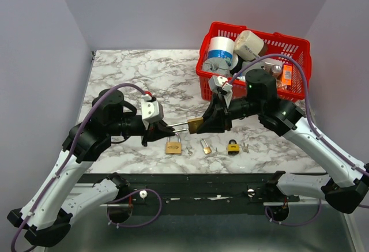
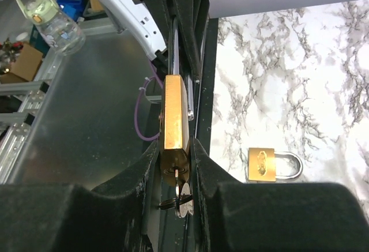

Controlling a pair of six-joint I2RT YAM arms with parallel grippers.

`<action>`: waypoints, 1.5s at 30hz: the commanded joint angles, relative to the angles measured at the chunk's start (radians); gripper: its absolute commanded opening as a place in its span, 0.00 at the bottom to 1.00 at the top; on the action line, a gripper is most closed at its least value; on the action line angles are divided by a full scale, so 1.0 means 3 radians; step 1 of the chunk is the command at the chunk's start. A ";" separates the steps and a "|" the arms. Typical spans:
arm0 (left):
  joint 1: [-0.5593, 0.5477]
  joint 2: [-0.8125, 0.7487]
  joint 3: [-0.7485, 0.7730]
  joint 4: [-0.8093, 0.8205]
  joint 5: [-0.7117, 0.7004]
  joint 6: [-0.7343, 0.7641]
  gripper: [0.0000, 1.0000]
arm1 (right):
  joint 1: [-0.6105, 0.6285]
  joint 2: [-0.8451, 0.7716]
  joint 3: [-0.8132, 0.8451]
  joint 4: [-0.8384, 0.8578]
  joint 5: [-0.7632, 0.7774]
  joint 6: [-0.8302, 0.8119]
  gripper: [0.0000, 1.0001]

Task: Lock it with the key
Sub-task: Lock the lock.

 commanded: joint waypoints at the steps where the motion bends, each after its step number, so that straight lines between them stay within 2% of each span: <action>1: -0.0055 0.0158 0.0044 0.0422 0.0410 -0.0360 0.00 | 0.0152 0.0011 -0.0007 0.0557 0.0317 -0.0198 0.01; 12: -0.0055 0.0215 -0.0013 0.0611 0.0487 -0.0636 0.00 | 0.0285 -0.0004 -0.0099 0.0797 0.0491 -0.0234 0.01; 20: -0.0060 0.0205 -0.0120 0.1025 0.0411 -0.0994 0.00 | 0.0382 0.0036 -0.0145 0.0956 0.0471 -0.0055 0.01; 30: -0.0091 0.0240 -0.0278 0.1516 0.0314 -0.1173 0.00 | 0.0638 0.0210 -0.0150 0.1221 0.0425 0.0134 0.01; 40: -0.0132 0.0266 -0.0289 0.1624 0.0273 -0.1163 0.00 | 0.0745 0.0226 -0.0324 0.1171 0.0282 0.0247 0.01; 44: -0.0132 0.0276 -0.0212 0.1344 0.0242 -0.0903 0.00 | 0.0756 0.0195 -0.0370 0.1012 0.0256 0.0186 0.01; 45: -0.0132 0.0276 -0.0136 0.1226 0.0222 -0.0644 0.00 | 0.0756 0.0185 -0.0360 0.0906 0.0256 0.0084 0.01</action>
